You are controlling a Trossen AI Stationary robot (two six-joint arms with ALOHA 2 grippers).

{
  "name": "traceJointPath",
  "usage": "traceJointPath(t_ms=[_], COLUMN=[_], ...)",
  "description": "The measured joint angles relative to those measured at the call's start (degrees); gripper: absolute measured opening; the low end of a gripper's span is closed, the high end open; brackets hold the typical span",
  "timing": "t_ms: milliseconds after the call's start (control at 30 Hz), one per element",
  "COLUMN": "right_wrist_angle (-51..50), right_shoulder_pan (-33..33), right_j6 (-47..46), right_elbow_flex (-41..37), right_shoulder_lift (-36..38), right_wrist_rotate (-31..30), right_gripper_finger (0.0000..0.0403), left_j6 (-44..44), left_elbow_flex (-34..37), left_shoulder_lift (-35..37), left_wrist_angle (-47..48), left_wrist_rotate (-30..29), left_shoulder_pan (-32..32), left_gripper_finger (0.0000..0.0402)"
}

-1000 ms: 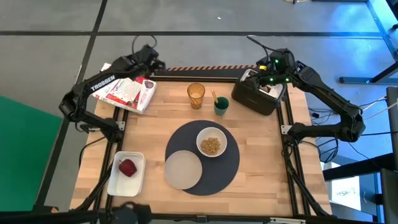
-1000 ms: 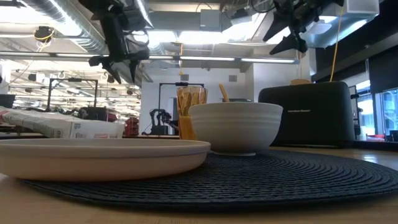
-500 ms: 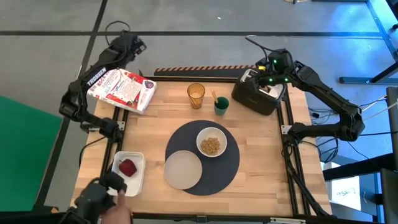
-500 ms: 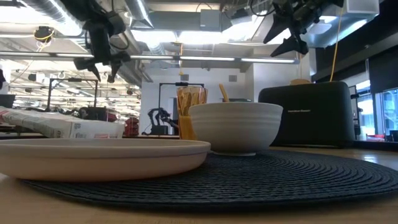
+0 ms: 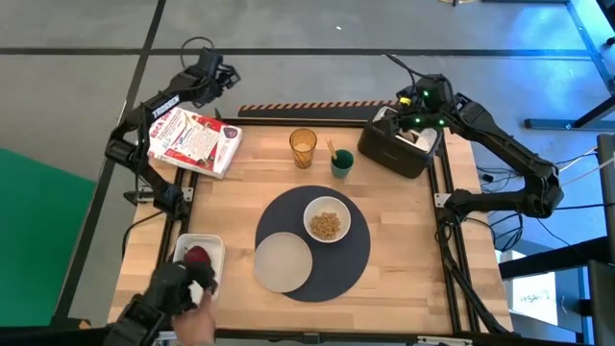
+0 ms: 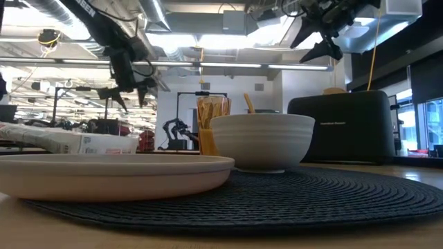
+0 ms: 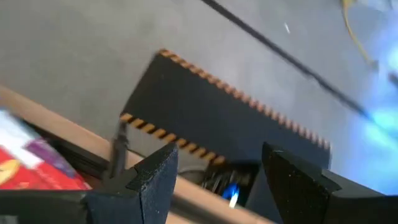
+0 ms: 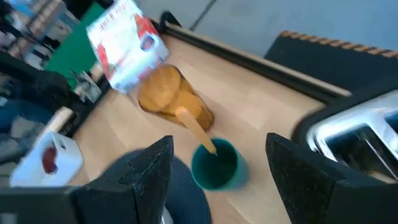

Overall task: Arrange a breakfast setting
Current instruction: Put the cereal box on the top left of the table upright

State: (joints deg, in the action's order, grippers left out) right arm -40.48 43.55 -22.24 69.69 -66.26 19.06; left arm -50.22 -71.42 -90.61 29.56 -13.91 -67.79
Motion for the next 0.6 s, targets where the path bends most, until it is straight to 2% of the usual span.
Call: traceJointPath(t_ms=[133, 300, 500, 600], right_wrist_angle=[5.43, 13.43, 21.5, 21.66], right_shoulder_pan=[-0.06, -1.54, -6.95, -9.3], right_j6=[-3.6, -8.98, -12.02, -11.6], right_elbow_flex=[0.0, 0.0, 1.4, 4.1], right_shoulder_lift=[-2.2, -8.13, -15.19, -18.08], right_wrist_rotate=[1.57, 4.95, 4.3, 1.9], right_gripper_finger=[0.0246, 0.0246, 0.0246, 0.0246], left_j6=[5.26, 9.91, 16.2, 17.57], left_elbow_flex=[0.0, 0.0, 0.0, 0.0], left_shoulder_lift=[1.0, 5.79, 13.84, 17.53], left_wrist_angle=[0.16, 0.2, 5.13, 10.38], left_wrist_rotate=[2.71, 4.92, 7.49, 4.75], left_shoulder_pan=[3.04, 7.74, 13.54, 16.87], left_gripper_finger=[0.0227, 0.0227, 0.0227, 0.0227])
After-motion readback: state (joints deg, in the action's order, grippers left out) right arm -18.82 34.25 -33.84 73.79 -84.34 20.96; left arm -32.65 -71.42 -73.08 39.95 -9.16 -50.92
